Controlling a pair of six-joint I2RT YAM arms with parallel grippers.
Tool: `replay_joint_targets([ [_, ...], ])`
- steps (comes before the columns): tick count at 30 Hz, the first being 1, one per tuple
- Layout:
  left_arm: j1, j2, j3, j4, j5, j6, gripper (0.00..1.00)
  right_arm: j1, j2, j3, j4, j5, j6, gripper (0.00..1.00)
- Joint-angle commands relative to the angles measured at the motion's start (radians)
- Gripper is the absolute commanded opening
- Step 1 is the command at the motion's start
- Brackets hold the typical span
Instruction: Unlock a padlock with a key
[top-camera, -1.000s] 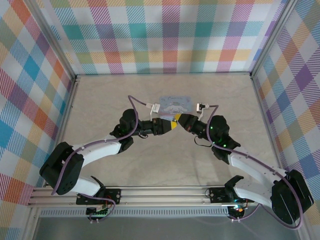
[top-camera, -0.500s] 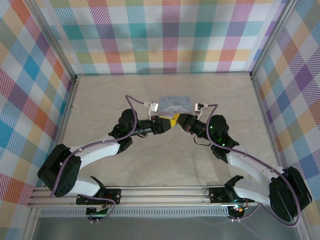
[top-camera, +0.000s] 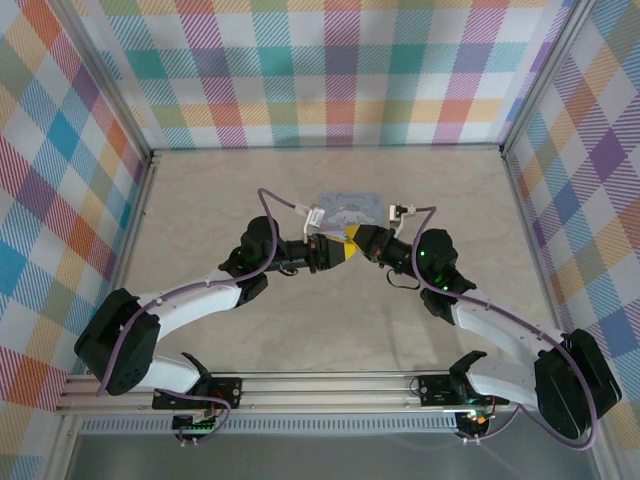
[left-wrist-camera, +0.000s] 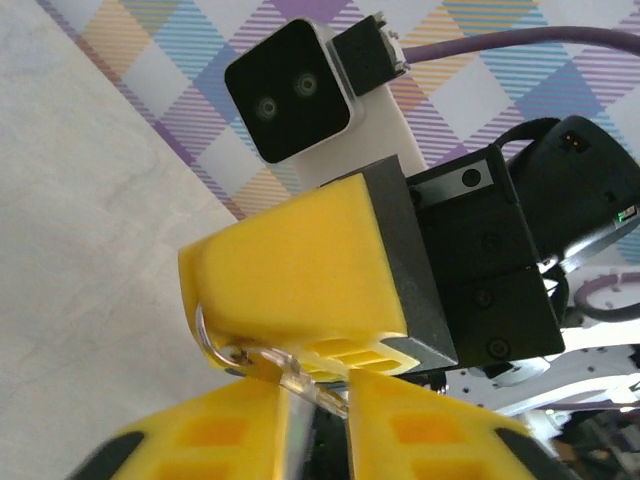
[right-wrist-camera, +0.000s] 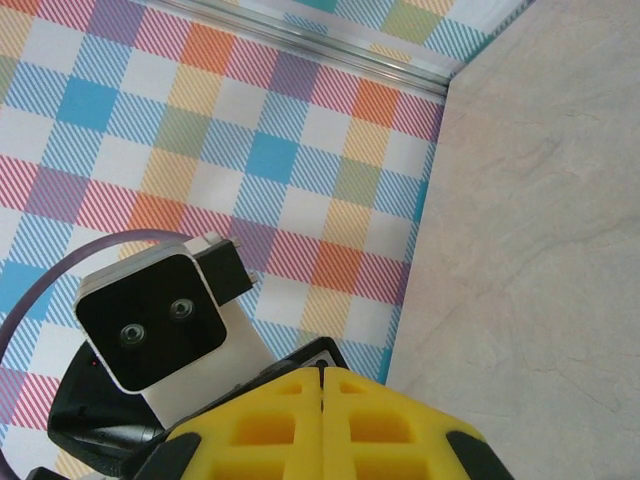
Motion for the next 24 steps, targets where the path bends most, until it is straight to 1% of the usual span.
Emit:
replay_joint_targets([
  [1, -0.005, 0.001, 0.036, -0.043, 0.034, 0.028, 0.07, -0.014, -0.032, -0.001, 0.022, -0.007, -0.013, 0.00],
  [3, -0.004, -0.008, 0.038, -0.066, 0.027, 0.038, 0.05, -0.020, -0.041, -0.005, 0.013, -0.010, -0.016, 0.00],
  [6, 0.001, -0.020, 0.041, -0.116, 0.011, 0.056, 0.08, -0.033, -0.059, -0.011, -0.007, -0.018, -0.024, 0.00],
  [7, 0.004, -0.022, 0.041, -0.123, 0.013, 0.059, 0.07, -0.037, -0.065, -0.013, -0.013, -0.018, -0.025, 0.00],
  [9, 0.007, -0.028, 0.032, -0.118, 0.016, 0.056, 0.00, -0.045, -0.075, -0.018, -0.024, -0.025, -0.027, 0.00],
  [13, 0.010, -0.035, 0.032, -0.143, 0.012, 0.063, 0.00, -0.056, -0.089, -0.023, -0.035, -0.041, -0.039, 0.00],
  [14, 0.011, -0.036, 0.032, -0.149, 0.014, 0.065, 0.00, -0.061, -0.095, -0.023, -0.076, -0.044, -0.044, 0.00],
  [20, 0.011, -0.036, 0.048, -0.188, 0.032, 0.087, 0.00, -0.076, -0.119, 0.005, -0.170, -0.086, -0.103, 0.00],
  [21, 0.011, -0.035, 0.053, -0.191, 0.034, 0.088, 0.00, -0.077, -0.122, 0.013, -0.191, -0.094, -0.120, 0.02],
  [22, 0.011, -0.033, 0.056, -0.196, 0.039, 0.090, 0.00, -0.077, -0.125, 0.016, -0.208, -0.096, -0.132, 0.06],
  [23, 0.011, -0.032, 0.060, -0.202, 0.046, 0.094, 0.00, -0.077, -0.130, 0.024, -0.231, -0.102, -0.150, 0.17],
  [24, 0.011, -0.031, 0.067, -0.211, 0.049, 0.096, 0.00, -0.078, -0.136, 0.033, -0.261, -0.106, -0.170, 0.24],
])
